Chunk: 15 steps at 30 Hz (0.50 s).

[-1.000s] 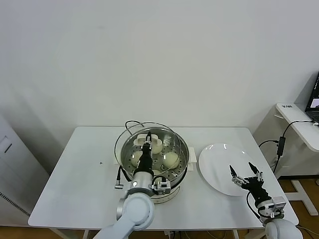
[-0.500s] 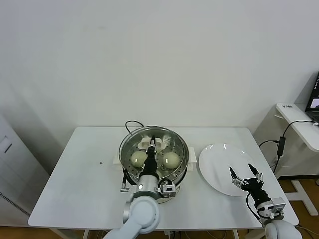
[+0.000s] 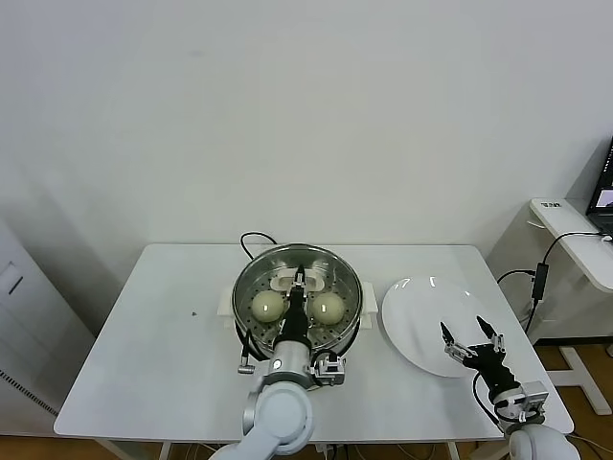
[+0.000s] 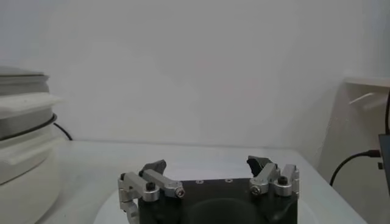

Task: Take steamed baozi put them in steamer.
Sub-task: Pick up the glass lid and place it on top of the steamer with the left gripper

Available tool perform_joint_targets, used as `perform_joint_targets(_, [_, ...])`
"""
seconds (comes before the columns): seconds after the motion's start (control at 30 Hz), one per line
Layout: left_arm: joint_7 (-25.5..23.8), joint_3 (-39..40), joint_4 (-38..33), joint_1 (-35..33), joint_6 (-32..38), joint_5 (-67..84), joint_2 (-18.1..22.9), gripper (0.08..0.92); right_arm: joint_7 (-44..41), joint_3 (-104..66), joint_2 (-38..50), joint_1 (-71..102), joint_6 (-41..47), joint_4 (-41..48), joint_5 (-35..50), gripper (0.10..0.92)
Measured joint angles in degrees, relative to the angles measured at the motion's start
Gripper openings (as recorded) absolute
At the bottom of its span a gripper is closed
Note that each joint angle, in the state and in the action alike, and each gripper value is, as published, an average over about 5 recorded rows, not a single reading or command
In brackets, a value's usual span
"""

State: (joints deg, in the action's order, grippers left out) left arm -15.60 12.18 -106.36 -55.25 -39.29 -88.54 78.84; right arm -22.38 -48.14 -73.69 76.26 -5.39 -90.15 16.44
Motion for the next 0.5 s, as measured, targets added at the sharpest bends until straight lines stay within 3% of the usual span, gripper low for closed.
perform_joint_targets(0.5, [0.0, -0.9, -0.5, -1.1, 0.1, 1.9, -0.2, 0.142, -0.4, -0.2, -0.2, 0.0, 0.0, -0.1, -0.1, 0.823])
